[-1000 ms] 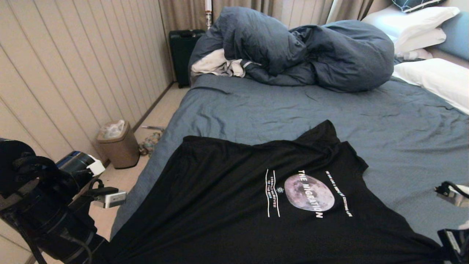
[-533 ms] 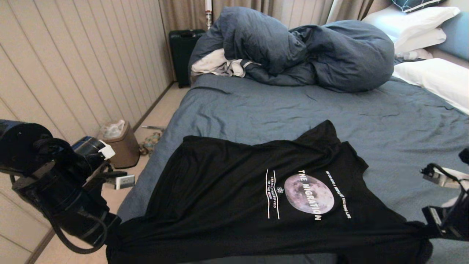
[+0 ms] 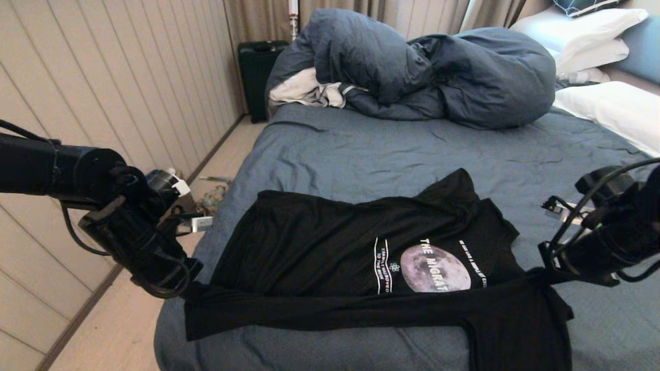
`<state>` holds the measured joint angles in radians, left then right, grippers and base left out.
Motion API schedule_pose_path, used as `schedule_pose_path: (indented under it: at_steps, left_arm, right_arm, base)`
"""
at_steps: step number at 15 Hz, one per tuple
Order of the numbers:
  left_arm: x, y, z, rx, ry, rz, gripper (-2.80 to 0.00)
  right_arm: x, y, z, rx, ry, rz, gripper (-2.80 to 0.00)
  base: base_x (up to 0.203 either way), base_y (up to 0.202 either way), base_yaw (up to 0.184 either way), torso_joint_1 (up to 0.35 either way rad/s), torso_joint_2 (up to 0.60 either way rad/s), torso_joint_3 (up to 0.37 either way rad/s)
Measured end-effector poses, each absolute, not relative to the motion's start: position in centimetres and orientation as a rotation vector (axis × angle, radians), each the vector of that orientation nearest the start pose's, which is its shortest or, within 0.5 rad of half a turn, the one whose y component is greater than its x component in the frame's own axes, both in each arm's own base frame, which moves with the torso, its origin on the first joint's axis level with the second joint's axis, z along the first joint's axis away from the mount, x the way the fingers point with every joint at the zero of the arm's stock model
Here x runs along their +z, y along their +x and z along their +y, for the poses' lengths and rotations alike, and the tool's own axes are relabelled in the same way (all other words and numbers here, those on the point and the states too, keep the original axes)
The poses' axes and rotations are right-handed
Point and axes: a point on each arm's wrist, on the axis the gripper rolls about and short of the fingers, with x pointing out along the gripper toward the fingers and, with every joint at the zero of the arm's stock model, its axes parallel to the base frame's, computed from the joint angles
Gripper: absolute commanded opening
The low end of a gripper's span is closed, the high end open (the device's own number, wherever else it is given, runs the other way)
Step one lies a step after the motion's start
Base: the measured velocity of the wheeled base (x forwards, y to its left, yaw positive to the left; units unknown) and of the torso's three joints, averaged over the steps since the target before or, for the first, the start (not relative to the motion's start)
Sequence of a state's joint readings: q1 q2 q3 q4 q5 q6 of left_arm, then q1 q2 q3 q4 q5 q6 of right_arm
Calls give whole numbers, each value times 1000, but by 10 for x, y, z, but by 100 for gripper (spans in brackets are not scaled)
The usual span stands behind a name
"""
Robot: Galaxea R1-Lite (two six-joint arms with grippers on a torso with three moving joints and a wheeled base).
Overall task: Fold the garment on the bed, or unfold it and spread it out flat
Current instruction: Fold the black T-shirt
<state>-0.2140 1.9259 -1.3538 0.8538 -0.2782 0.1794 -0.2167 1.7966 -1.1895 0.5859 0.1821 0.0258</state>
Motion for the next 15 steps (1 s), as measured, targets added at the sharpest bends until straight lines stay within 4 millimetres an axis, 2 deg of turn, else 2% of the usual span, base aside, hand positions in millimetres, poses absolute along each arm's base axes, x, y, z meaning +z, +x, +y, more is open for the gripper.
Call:
schedule_pose_path:
  at_steps: [3, 7, 8, 9, 10, 12, 15]
  left_arm:
    - [146, 317, -73, -550, 47, 1382, -280]
    - [148, 333, -65, -548, -7, 1348, -280]
    - [149, 336, -64, -552, -36, 1343, -280]
    - [149, 339, -63, -558, -64, 1339, -117]
    - [148, 341, -63, -560, -74, 1340, 0]
    - [149, 342, -63, -542, -99, 1342, 0]
    - [161, 339, -62, -488, -163, 1327, 0]
  right_arm:
    - [150, 307, -61, -54, 284, 1180, -280]
    - [143, 328, -61, -59, 300, 1179, -280]
    - [142, 331, -60, -59, 303, 1181, 0]
    - [140, 334, -60, -55, 304, 1180, 0]
    - [139, 337, -60, -45, 309, 1180, 0]
    - [140, 338, -58, -17, 325, 1180, 0]
    - [144, 332, -60, -7, 336, 1173, 0]
  base:
    - [0, 0, 0, 0, 0, 0]
    - [0, 0, 0, 0, 0, 0]
    - [0, 0, 0, 0, 0, 0]
    - [0, 0, 0, 0, 0, 0]
    - [0, 0, 0, 0, 0, 0]
    - [0, 0, 0, 0, 0, 0]
    - [0, 0, 0, 0, 0, 0]
